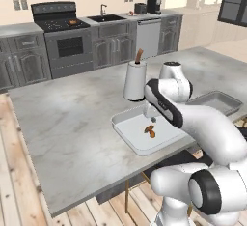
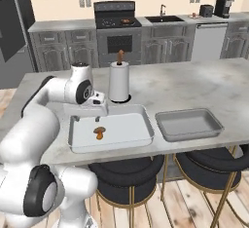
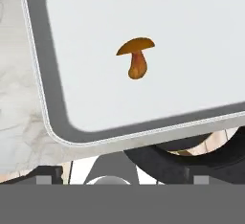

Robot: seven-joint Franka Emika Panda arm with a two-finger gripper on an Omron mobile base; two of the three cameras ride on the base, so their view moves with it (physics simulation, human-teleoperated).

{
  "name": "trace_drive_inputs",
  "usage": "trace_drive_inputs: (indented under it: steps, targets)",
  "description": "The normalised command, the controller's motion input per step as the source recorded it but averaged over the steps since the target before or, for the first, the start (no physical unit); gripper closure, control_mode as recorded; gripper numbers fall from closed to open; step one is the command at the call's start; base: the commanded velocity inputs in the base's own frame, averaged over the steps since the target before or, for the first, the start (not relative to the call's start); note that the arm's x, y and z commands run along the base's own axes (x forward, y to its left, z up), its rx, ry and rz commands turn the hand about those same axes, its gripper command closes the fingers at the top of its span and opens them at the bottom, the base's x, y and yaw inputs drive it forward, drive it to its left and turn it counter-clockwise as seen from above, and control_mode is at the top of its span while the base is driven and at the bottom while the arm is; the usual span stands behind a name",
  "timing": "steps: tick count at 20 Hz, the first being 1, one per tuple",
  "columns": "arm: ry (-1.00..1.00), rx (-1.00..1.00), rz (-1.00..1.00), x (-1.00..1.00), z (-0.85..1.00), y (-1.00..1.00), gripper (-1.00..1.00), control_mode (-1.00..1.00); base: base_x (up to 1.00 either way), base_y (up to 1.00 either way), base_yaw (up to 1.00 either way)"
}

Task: Place the cold items (broccoli and mushroom) from the fridge in one tupperware on the dining counter. Place the warm items (hot dog and kebab skewer) in the stove area in another tupperware.

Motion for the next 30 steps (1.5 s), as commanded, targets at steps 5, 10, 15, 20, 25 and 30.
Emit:
trace_drive_inputs:
  steps: [5,10,15,20,25,30]
  targets:
    - [-0.04,0.0,-0.18,-0.71,0.64,0.0,-1.0,-1.0,0.0,0.0,0.0]
    - [-0.04,0.0,-0.2,-0.74,0.48,0.0,-1.0,-1.0,0.0,0.0,0.0]
    - [-0.05,0.0,-0.21,-0.79,0.3,0.0,-1.0,-1.0,0.0,0.0,0.0]
    - [-0.13,0.0,-0.1,-0.63,0.2,0.05,-1.0,-1.0,0.0,0.0,0.0]
    - [-0.03,0.0,0.01,-0.16,0.03,0.12,-1.0,-1.0,0.0,0.0,0.0]
    - [0.01,-0.01,0.02,0.0,0.0,0.09,-1.0,-1.0,0.0,0.0,0.0]
